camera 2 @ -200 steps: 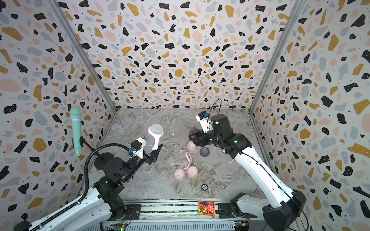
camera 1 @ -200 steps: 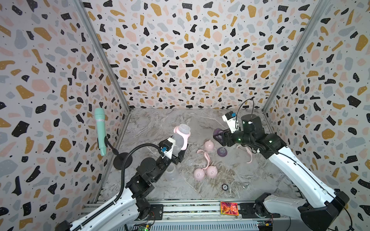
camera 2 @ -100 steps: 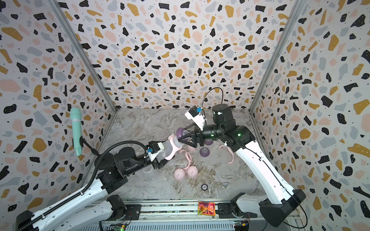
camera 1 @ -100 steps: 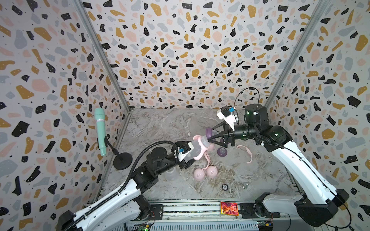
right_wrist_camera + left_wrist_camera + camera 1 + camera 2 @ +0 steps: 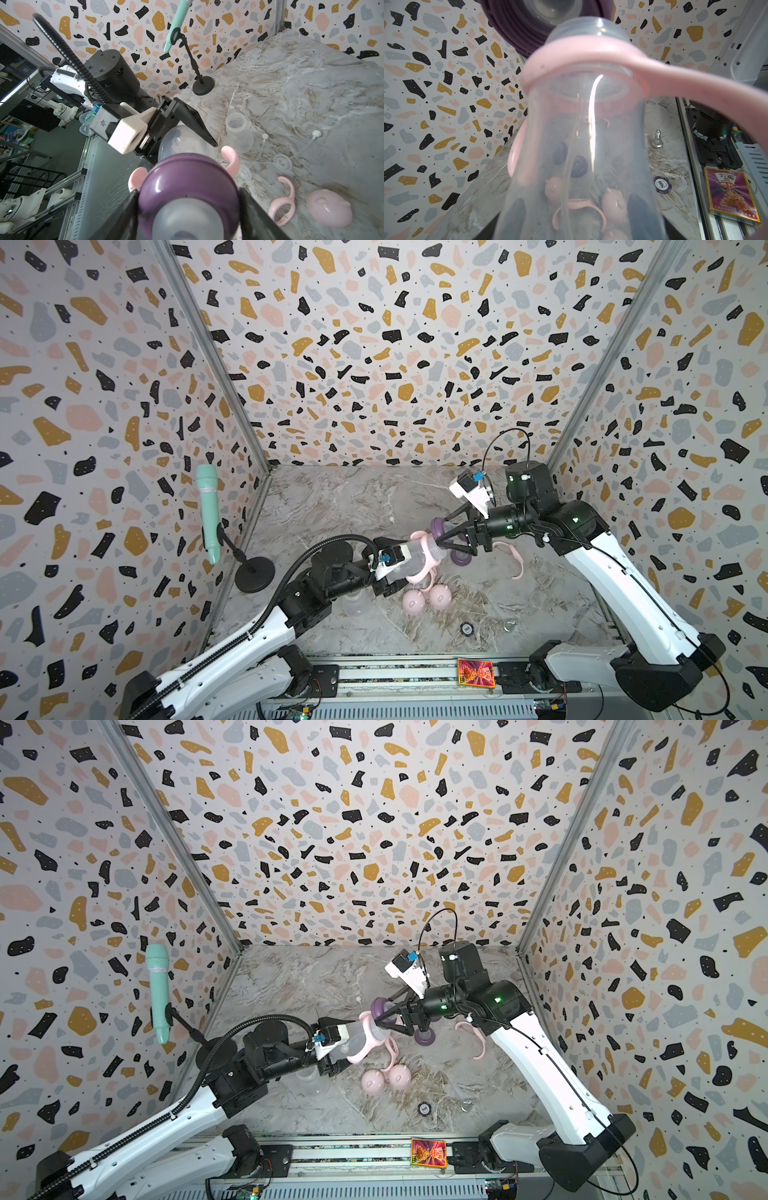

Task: Assemble the baby bottles
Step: Close the nipple on the baby bottle.

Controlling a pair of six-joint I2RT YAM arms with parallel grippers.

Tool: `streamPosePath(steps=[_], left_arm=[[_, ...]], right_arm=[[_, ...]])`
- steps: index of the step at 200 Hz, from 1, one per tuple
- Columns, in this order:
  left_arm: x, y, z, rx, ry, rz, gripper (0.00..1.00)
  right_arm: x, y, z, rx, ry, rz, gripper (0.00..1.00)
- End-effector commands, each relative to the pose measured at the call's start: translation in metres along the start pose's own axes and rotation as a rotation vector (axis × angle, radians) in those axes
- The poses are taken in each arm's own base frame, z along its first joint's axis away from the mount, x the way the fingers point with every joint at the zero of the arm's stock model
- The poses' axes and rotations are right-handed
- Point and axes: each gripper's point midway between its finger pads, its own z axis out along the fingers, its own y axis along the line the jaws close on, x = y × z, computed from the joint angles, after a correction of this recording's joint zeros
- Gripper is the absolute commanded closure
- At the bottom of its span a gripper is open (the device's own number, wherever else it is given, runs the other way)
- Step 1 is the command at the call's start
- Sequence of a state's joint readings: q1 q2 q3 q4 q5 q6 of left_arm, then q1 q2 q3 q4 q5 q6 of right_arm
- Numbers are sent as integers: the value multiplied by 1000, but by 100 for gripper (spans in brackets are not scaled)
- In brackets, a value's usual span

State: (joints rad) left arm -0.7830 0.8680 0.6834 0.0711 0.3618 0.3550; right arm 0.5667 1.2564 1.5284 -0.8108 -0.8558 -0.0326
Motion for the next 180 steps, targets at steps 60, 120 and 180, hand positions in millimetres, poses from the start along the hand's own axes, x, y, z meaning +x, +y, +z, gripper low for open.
streamPosePath(steps=[60, 120, 180], left_arm=[[-25, 0, -1, 12, -97, 44, 100], [-29, -1, 0, 26, -114, 39, 100], [-25, -11, 0, 86, -93, 90, 100]], right_arm=[[17, 16, -4, -64, -7, 13, 100], [25, 22, 9, -130, -13, 26, 100], [32, 17, 18, -151, 24, 28, 100]])
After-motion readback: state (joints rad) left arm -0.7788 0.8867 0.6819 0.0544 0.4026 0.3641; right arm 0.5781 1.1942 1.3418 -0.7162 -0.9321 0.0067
